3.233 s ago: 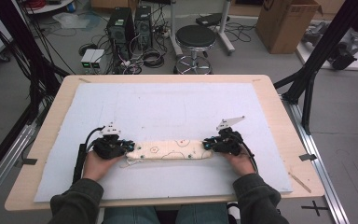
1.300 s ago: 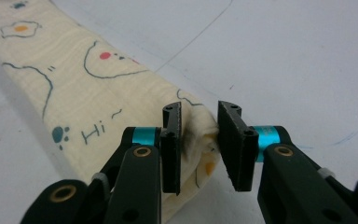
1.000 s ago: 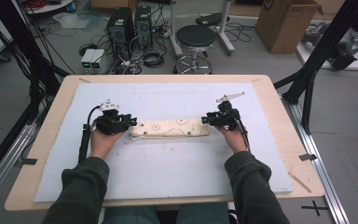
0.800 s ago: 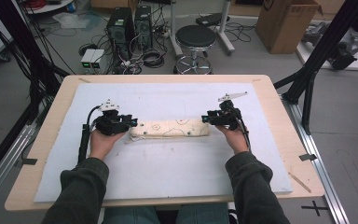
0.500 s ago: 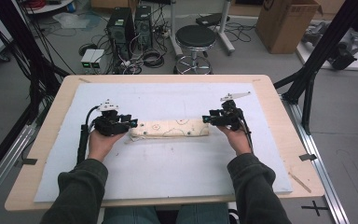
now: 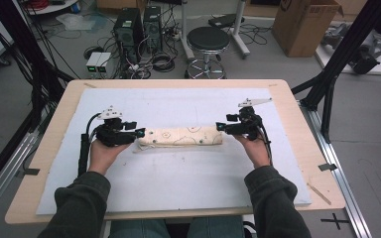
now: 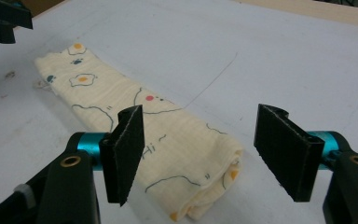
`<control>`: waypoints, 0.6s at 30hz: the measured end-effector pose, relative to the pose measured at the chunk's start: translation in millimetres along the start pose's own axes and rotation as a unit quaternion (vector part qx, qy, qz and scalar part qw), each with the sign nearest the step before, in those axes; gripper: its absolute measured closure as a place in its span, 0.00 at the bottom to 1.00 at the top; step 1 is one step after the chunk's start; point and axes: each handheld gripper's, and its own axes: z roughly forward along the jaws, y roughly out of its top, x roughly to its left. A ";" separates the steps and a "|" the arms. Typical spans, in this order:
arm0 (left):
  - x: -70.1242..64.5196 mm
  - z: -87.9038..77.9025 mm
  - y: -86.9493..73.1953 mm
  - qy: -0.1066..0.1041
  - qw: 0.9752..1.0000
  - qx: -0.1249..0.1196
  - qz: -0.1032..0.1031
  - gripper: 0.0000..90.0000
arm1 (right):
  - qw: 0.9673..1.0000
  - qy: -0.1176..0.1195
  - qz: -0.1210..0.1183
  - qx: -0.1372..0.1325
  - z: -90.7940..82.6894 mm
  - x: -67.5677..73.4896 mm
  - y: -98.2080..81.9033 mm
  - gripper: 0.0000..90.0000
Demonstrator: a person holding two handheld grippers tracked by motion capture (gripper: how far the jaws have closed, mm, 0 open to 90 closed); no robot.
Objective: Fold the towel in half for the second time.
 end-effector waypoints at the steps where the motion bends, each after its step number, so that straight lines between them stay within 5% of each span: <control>1: -1.3 -1.6 0.3 -0.001 1.000 0.001 0.002 0.54 | 1.000 0.000 0.000 0.000 0.0 0.0 0.0 0.34; 18: -10.1 -13.2 2.3 -0.006 1.000 -0.001 0.020 0.42 | 1.000 -0.013 -0.009 -0.010 -10.8 9.5 -1.6 0.19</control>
